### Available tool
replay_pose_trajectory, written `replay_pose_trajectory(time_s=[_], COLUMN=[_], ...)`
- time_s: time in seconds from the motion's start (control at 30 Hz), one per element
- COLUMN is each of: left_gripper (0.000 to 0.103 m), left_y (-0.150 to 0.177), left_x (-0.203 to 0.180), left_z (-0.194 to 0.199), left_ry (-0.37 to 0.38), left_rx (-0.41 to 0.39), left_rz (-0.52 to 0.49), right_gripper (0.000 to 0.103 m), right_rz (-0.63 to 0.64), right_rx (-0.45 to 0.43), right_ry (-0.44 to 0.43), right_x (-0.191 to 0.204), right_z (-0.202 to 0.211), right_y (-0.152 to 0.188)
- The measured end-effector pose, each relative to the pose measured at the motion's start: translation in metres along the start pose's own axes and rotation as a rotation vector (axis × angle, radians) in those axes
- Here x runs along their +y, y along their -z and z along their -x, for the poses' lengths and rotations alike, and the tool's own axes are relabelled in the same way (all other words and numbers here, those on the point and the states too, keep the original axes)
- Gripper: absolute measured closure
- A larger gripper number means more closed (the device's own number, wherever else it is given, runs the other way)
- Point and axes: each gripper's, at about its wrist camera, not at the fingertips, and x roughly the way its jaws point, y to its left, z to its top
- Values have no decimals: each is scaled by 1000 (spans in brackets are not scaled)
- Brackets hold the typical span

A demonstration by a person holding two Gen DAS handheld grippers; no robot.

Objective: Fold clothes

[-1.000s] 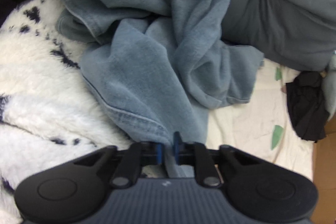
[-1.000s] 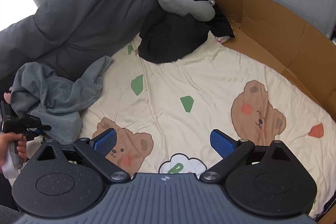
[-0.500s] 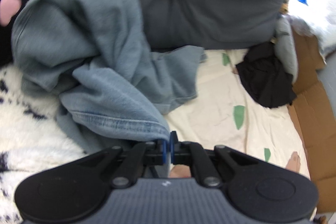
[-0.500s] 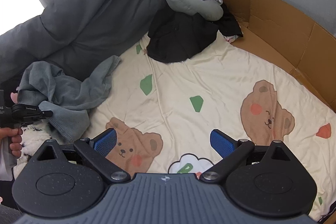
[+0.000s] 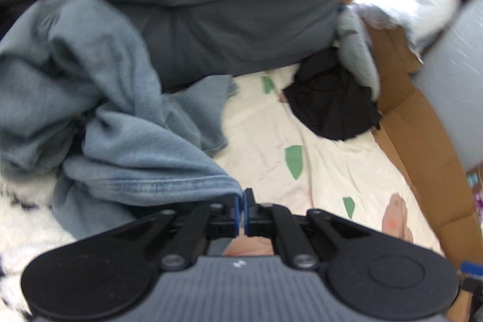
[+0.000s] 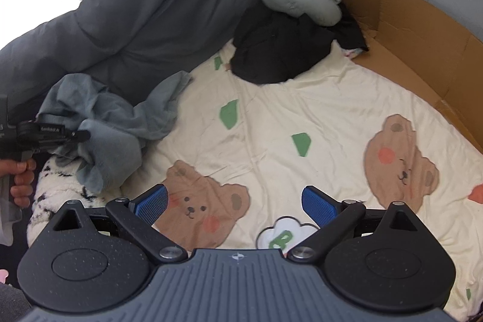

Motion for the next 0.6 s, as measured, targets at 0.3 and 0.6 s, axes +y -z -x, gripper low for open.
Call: replay_pose_trajectory(time_s=[0.3,0.6], left_gripper=[103,71], left_y=[-14,-6], left_x=[-52,-9], left_z=[16,11], left_ry=[90,-3], left_rx=[-8,73], left_rz=[-127,-15], right_gripper=[9,9], right_rz=[48,181], right_rx=[35,49], right_ry=[-87,-119], right_x=[31,53], right_z=[-34,-73], right_y=[-6,-7])
